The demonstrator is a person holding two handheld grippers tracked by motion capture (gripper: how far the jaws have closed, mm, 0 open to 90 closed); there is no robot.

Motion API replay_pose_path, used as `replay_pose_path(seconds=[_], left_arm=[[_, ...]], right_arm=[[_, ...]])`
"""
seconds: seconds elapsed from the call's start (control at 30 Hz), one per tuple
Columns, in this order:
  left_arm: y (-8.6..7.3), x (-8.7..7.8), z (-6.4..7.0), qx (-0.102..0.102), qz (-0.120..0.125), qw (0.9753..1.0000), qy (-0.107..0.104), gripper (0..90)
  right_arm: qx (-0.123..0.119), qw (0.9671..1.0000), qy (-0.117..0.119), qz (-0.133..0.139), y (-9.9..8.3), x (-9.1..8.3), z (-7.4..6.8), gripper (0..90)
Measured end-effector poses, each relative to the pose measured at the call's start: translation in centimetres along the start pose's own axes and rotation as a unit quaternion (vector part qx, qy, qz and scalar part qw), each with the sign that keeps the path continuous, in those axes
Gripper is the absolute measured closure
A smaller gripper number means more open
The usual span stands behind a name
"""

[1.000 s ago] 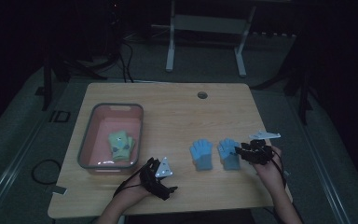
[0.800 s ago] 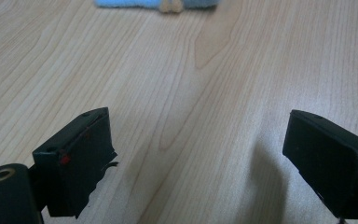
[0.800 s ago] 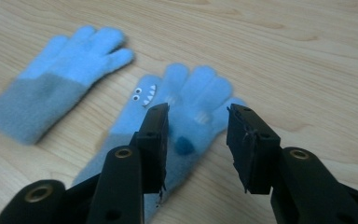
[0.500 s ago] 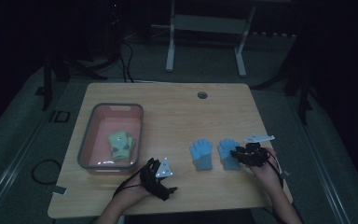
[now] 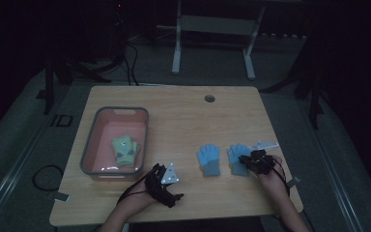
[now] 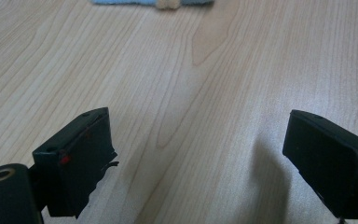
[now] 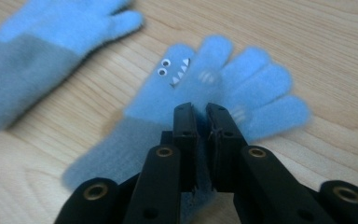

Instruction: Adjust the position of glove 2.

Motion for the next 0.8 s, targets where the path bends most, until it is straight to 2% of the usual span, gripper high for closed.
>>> replay_pose_path(seconds=[0.07,0.1,0.13,0.17,0.2,0.33,0.43,0.6,0.77,0.8], left_arm=[[0.0,0.0,0.0,0.001,-0.001,1.0000,0.001,8.7],[0.0,0.0,0.0,0.000,0.000,1.0000,0.000,8.7],[0.0,0.0,0.0,0.000,0.000,1.0000,0.000,8.7],[0.0,0.0,0.0,0.000,0.000,1.0000,0.000,8.7],[0.0,0.0,0.0,0.001,-0.001,1.0000,0.001,8.7],[0.1,0.0,0.0,0.004,-0.002,1.0000,0.000,8.7],[0.0,0.0,0.0,0.003,-0.002,1.0000,0.001,8.7],[0.0,-0.1,0.0,0.006,-0.003,1.0000,0.001,8.7],[0.0,0.0,0.0,0.004,-0.001,1.0000,0.002,8.7],[0.0,0.0,0.0,0.003,-0.001,1.0000,0.002,8.7]], right_arm=[[-0.005,1.0000,-0.003,0.004,0.2,-0.2,-0.1,84.1],[0.007,0.9998,0.008,0.015,0.6,-0.8,-0.2,84.3],[0.007,0.9998,0.008,0.015,0.6,-0.8,-0.2,84.3],[0.006,0.9996,0.005,0.026,1.2,-1.4,-0.3,84.4],[0.006,0.9994,0.013,0.032,1.6,-1.8,-0.4,84.4],[-0.004,0.9983,0.022,0.054,3.2,-2.9,-1.3,84.4],[-0.009,0.9971,0.038,0.066,4.3,-3.3,-2.1,84.4],[-0.024,0.9950,0.065,0.072,5.6,-3.0,-3.7,84.4],[-0.018,0.9927,0.095,0.072,6.4,-2.0,-5.0,84.3],[-0.023,0.9925,0.096,0.073,6.5,-1.8,-5.4,84.4]])
Point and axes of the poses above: each handheld gripper's, and its own axes: x roughly forward along the jaws, y roughly out of its top, z roughly to its right, the point moved 1 cm from there along x, roughly forward along the jaws, and after that the axes turned 5 degrees about z, right-handed, at the moved point
